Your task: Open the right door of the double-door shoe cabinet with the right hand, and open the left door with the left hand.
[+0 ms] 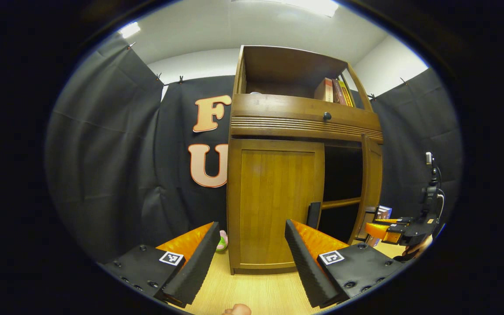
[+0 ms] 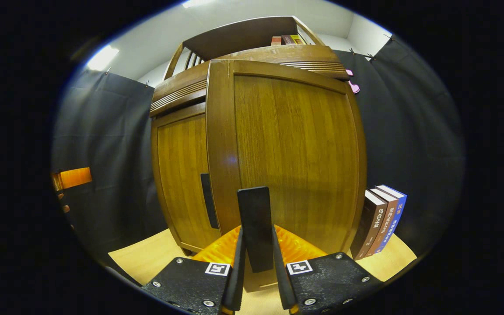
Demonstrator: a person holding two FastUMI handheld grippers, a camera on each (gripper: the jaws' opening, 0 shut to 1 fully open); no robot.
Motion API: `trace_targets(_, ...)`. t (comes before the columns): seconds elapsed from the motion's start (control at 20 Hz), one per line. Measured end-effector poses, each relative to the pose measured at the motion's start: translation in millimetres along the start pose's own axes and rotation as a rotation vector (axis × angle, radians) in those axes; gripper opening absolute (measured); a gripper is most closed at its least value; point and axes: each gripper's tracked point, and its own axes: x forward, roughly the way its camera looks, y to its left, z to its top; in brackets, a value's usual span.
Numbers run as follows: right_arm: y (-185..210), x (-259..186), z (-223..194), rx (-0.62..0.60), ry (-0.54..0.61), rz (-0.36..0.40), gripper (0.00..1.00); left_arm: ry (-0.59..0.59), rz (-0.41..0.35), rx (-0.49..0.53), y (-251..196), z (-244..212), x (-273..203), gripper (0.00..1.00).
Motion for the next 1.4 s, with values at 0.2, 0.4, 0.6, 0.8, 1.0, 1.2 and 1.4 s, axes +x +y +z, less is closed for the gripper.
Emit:
trace_targets(0.2, -18.5, -33.8, 1.4, -0.007, -0.005, -0.031, 0.33, -0.008, -0.022, -0.001, -10.9, 2.5, -3.3, 0.95)
trace_targets(0.4, -36.9, -55.5, 3.1, -0.021, -0.011, -0.074, 0.29, -0.008, -0.050, -0.009, -25.0, 2.3, -4.2, 0.96)
trace_targets(0.6, -52.4, -73.6, 2.3, -0.031, -0.015, -0.114, 0.14, -0.002, -0.065, -0.002, -36.5, -0.2, -5.2, 0.95)
trace_targets(0.8, -74.0, -93.8, 3.1, -0.024, -0.009, -0.166, 0.16, -0.010, -0.086, 0.002, -49.4, 0.3, -7.3, 0.95)
trace_targets(1.0, -98.4, -110.2, 5.0, -0.026, -0.010, -0.207, 0.12, -0.009, -0.103, 0.008, -63.0, 0.4, -6.0, 0.95)
trace_targets(1.2, -127.5, -124.7, 7.3, -0.034, -0.021, -0.255, 0.08, -0.004, -0.106, 0.026, -72.5, -0.6, -3.7, 0.95)
trace_targets(1.4, -160.7, -135.3, 9.2, -0.009, -0.018, -0.282, 0.06, 0.007, -0.111, 0.015, -83.7, -4.7, 1.0, 0.95)
